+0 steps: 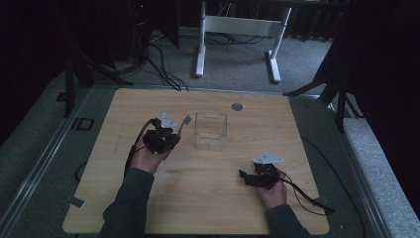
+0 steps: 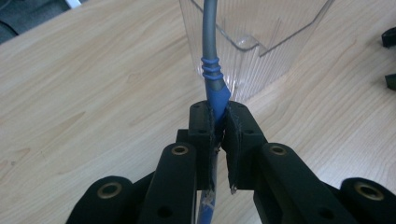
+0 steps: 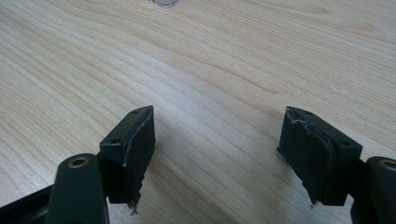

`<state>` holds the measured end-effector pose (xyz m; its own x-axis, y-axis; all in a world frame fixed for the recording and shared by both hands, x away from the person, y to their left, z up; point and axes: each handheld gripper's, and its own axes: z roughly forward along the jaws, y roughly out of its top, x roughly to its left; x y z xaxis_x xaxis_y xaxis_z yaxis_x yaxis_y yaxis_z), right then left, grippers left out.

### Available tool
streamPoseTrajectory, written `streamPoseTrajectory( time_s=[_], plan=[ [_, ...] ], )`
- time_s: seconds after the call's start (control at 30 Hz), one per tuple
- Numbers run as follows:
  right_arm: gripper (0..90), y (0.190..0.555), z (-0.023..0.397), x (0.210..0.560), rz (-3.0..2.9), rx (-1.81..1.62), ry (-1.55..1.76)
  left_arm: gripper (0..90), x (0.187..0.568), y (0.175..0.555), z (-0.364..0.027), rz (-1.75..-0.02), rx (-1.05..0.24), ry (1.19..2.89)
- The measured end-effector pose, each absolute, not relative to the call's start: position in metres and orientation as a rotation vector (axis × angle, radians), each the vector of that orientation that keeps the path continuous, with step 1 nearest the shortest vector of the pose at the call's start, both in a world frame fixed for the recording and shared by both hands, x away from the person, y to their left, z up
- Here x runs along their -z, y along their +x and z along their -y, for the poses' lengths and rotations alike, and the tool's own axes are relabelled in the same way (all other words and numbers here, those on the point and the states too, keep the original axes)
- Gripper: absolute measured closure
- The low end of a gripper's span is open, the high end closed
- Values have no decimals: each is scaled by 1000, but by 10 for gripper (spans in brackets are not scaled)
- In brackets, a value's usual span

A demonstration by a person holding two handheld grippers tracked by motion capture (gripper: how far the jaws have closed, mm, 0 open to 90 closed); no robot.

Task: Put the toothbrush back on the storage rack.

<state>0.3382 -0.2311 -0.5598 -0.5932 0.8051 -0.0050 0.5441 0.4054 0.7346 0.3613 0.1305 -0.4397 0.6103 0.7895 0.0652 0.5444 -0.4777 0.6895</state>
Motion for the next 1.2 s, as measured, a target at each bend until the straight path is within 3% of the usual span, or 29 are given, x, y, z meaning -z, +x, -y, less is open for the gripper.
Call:
streamPoseTrajectory(
  time_s=[1.2],
  plan=[
    [266, 339, 231, 560, -2309, -1008, 1161, 817, 435, 366, -125, -1027, -543, 2080]
  ],
)
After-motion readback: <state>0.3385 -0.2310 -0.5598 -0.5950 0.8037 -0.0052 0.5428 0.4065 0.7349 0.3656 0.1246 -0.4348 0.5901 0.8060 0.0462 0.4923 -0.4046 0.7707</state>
